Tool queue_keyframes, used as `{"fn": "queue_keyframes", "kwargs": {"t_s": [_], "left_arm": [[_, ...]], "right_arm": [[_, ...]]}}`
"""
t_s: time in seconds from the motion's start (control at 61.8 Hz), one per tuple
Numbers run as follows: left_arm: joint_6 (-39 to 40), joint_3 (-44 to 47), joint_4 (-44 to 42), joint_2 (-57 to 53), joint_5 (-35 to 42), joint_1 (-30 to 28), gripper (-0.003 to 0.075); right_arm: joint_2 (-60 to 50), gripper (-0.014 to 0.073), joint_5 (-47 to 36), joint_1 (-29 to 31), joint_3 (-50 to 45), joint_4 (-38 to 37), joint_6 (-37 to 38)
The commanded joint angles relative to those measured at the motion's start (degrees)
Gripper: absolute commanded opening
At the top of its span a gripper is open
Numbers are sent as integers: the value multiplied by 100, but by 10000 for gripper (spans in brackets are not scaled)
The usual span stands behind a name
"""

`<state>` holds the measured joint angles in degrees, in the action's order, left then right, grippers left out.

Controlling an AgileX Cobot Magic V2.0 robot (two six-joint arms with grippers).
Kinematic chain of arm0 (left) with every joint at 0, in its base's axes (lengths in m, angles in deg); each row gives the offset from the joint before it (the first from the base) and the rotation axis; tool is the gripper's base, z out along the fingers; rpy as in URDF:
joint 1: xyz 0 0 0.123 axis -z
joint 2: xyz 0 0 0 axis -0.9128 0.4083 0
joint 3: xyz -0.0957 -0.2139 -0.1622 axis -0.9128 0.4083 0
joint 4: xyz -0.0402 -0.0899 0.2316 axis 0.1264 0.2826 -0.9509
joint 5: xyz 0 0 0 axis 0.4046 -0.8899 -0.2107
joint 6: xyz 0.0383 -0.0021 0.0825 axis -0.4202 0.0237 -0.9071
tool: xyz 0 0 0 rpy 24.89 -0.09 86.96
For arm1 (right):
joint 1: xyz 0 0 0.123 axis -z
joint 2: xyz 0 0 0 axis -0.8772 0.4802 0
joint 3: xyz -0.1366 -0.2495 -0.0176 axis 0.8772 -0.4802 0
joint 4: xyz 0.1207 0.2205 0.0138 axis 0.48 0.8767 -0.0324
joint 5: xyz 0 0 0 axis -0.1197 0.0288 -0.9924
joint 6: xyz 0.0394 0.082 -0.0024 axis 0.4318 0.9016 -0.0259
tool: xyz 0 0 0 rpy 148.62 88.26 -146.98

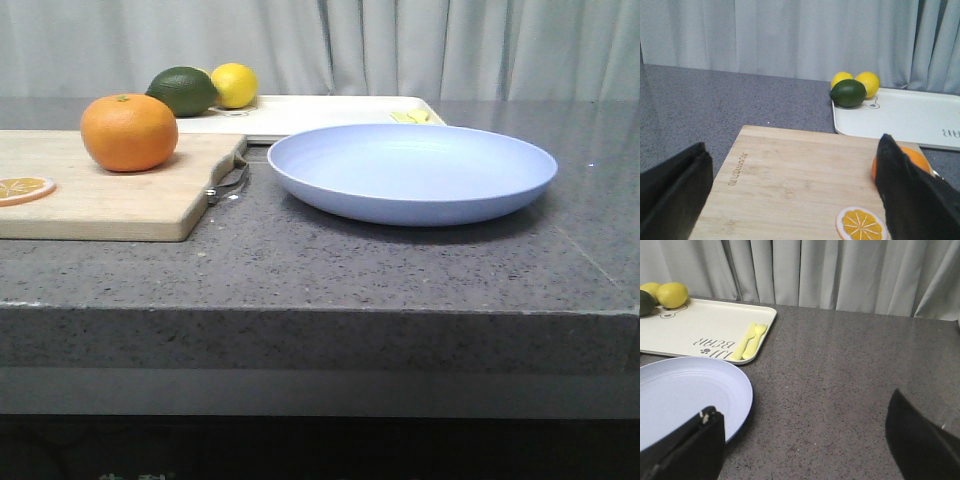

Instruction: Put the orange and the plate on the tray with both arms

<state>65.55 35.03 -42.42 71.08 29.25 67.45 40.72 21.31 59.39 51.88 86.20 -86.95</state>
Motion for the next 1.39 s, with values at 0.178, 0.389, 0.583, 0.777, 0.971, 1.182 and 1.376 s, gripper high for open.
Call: {"fn": "queue_keyframes", "kwargs": {"t_s": [0.178, 0.389, 0.583, 0.777, 0.971, 1.182, 1.376], "left_arm": [[1, -833, 147, 1095, 272, 12, 606], [1, -2140, 147, 2629, -756, 408, 606], [1, -3630, 147, 4093, -1992, 1105, 606], [1, -4917, 147, 5329, -2822, 1711, 606], [1, -5799, 147, 6199, -3295, 1855, 606], [1, -6043, 163, 6715, -3591, 1863, 606], [1, -6043, 286, 6958, -3653, 1863, 606]], "right_arm": [[49, 654, -449, 18, 193, 9, -51], [49, 654, -454, 18, 193, 9, -51], [49, 654, -460, 18, 193, 9, -51], [49, 654, -463, 18, 193, 9, -51], [49, 654, -463, 18, 193, 9, -51], [49, 654, -463, 18, 193, 9, -51], [49, 654, -463, 18, 193, 9, -51]]}}
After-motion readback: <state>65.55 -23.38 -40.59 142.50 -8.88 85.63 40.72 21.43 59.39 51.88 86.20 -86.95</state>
